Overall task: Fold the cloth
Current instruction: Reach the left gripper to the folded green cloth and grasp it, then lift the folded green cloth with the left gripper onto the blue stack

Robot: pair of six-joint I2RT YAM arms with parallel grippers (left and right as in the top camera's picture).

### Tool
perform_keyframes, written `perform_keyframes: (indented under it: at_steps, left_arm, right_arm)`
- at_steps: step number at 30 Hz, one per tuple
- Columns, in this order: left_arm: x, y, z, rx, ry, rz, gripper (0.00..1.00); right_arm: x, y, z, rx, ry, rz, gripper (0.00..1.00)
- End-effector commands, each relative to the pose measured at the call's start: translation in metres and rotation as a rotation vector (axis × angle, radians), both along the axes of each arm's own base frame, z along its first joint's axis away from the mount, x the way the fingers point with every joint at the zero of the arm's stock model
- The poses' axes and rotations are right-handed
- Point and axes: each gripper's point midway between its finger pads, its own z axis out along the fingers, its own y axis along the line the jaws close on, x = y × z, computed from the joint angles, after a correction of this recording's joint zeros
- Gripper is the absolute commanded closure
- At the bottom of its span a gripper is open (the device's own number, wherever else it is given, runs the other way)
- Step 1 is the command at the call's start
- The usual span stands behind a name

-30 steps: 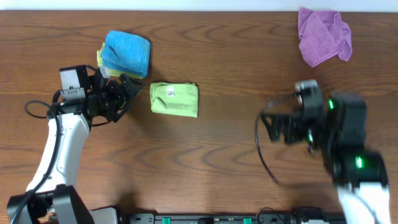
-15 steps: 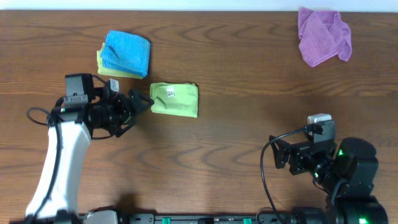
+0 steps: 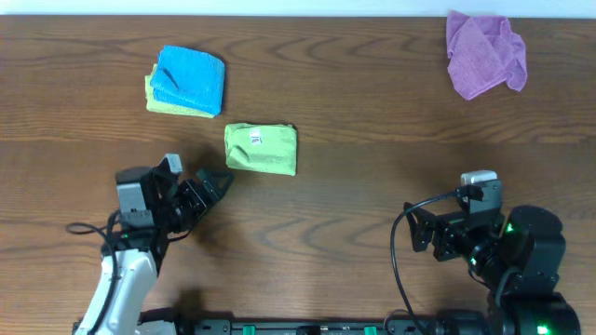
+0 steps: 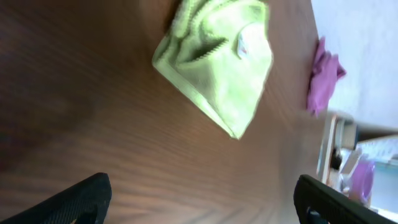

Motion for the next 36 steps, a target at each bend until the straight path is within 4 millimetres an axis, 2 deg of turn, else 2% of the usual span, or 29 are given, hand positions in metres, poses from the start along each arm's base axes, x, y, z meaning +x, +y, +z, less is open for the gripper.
perform_keyframes:
  at_steps: [1, 5, 13, 19, 26, 31, 33, 36]
  left_arm:
    - [0.001, 0.009, -0.021, -0.05, 0.086, 0.136, 0.05]
    - [0.009, 0.009, -0.035, -0.055, 0.107, 0.158, 0.05]
    - [0.031, -0.007, -0.054, -0.113, 0.1, 0.167, 0.05]
    - [0.036, -0.015, -0.071, -0.119, 0.125, 0.177, 0.05]
    - [0.051, -0.017, -0.085, -0.045, 0.116, 0.22, 0.05]
    - [0.062, -0.032, -0.095, 0.003, 0.118, 0.204, 0.05]
    - [0.065, -0.037, -0.1, 0.012, 0.126, 0.194, 0.01]
    - [0.068, -0.04, -0.111, 0.029, 0.144, 0.191, 0.19]
  right_arm:
    - [0.0, -0.002, -0.001, 0.007, 0.004, -0.017, 0.01]
    - [0.0, -0.002, -0.001, 0.007, 0.004, -0.016, 0.01]
    - [0.0, -0.002, -0.001, 0.007, 0.004, -0.016, 0.01]
    - [0.0, -0.002, -0.001, 0.007, 0.004, -0.016, 0.01]
    - [0.0, -0.002, -0.001, 0.007, 0.004, -0.016, 0.01]
    - [0.0, -0.002, -0.001, 0.007, 0.004, -0.016, 0.01]
    - [0.0, -0.002, -0.001, 0.007, 0.004, -0.016, 0.01]
    - [0.0, -0.002, -0.001, 0.007, 0.004, -0.016, 0.01]
